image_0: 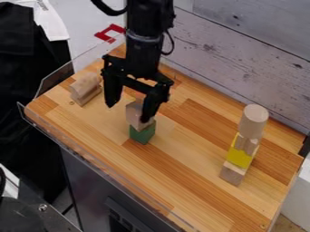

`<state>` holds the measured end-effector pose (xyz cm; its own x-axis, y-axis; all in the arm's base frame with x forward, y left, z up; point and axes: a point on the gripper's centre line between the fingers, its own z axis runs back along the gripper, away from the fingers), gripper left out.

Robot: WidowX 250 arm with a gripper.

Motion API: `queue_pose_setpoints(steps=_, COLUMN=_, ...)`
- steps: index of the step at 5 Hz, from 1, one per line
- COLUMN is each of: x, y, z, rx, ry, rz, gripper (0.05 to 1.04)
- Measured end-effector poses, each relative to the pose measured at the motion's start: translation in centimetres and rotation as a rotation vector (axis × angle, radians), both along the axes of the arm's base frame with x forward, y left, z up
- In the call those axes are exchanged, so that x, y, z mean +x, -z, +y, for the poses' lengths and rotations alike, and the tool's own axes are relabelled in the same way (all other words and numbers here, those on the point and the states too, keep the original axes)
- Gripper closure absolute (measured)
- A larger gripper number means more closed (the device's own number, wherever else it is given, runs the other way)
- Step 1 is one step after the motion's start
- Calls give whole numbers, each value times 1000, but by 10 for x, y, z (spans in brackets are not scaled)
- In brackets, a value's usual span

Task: Move the cube to the top of the tower

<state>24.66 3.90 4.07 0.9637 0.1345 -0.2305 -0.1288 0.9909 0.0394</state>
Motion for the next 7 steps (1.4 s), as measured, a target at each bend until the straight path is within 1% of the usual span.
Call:
queue_pose_setpoints(steps=1, x=1, y=1, z=-1, rx=-8, ry=0, rz=-2, gripper=127)
queue_pose_setpoints(steps=2, x=4, y=1, z=-5, rx=-12, ry=0, rz=-22, gripper=347)
queue_pose_setpoints(steps=3, x=4, y=3, z=-7, rx=-10, ry=-11, rz=-23, gripper=521)
queue_pose_setpoints(steps=4, x=1, y=0, z=-12, rx=-24, ry=-23, rz=-7, gripper=521)
queue_pose_setpoints(steps=5, x=2, y=-40, z=-29, rx=-143, ry=-31, rz=-98, gripper=521)
queue_pose_setpoints(steps=6, x=3, y=-81, z=-47, rx=-235, ry=-41, rz=-174, gripper=521)
queue_pose_setpoints(steps=7, x=6, y=-111, z=-67, rx=-198, ry=-32, rz=-157, gripper=521)
